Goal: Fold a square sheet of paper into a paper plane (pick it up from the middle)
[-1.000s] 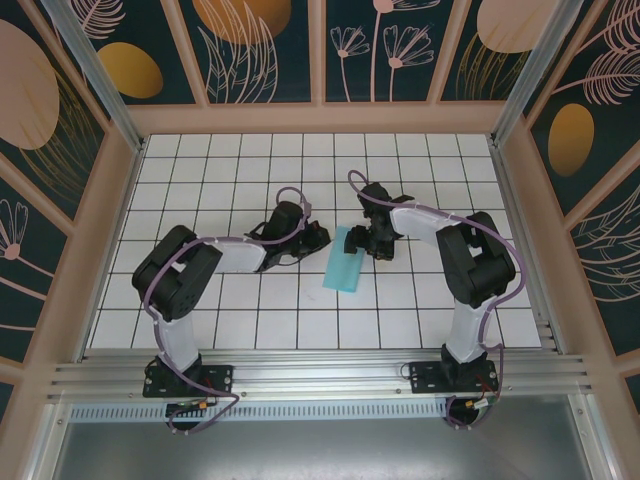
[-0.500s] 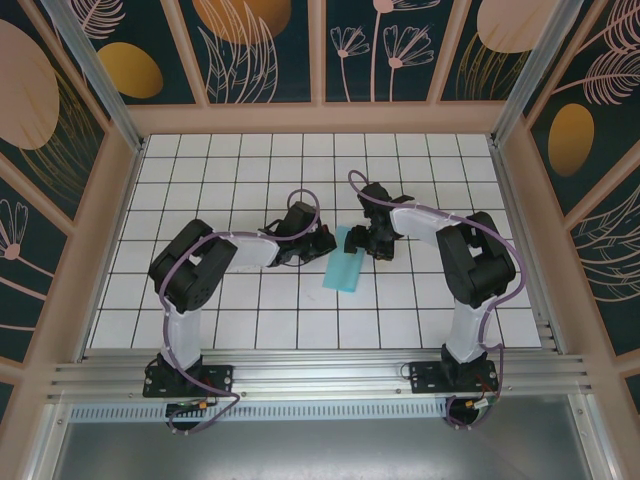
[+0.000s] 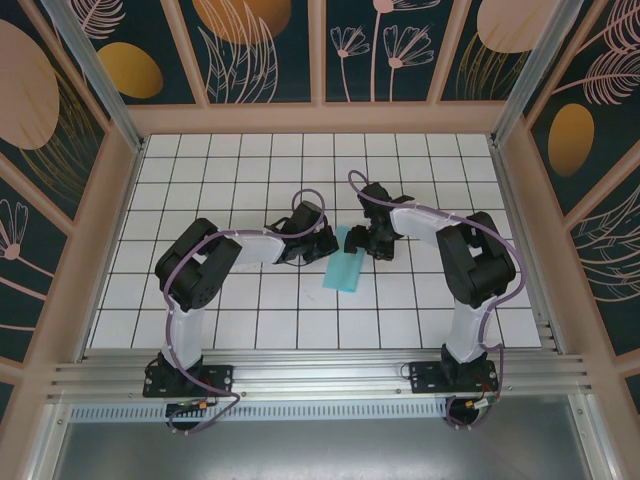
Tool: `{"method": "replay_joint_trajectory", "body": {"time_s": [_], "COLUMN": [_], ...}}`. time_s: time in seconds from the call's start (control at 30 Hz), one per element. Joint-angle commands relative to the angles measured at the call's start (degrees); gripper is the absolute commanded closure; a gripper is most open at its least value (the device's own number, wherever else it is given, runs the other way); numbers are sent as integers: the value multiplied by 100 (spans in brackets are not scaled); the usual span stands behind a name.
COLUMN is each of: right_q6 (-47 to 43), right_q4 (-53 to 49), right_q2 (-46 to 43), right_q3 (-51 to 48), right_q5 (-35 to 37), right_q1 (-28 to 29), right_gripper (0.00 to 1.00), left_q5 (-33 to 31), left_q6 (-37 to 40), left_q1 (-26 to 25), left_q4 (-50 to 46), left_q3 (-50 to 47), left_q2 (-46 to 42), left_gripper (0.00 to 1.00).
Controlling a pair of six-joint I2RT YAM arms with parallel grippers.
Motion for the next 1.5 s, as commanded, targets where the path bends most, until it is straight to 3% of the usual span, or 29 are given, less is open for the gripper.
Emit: {"method": "replay_joint_trajectory", "body": {"time_s": [0.0,0.23,0.83,1.47], "right_q6": [-44,-35,-28,0], "right_q4": [290,270,236,243], "right_q2": [922,940,993,975], "right_q3": [-565,-531,-493,-437], "right_q5": [359,376,381,374], "right_q1": [-38,-39,-12,23], "right_gripper": [25,25,25,24], "left_q5": [-154,-337,-95,-273], "left_q6": [237,446,660,771], "left_q1": [-49,-139,-181,-253], "left_q4": [-452,-860,-517,-1140], "left_q3": [91,202,72,241], "left_q2": [-95,-204,-548,55], "left_gripper": [100,100,100,100]}}
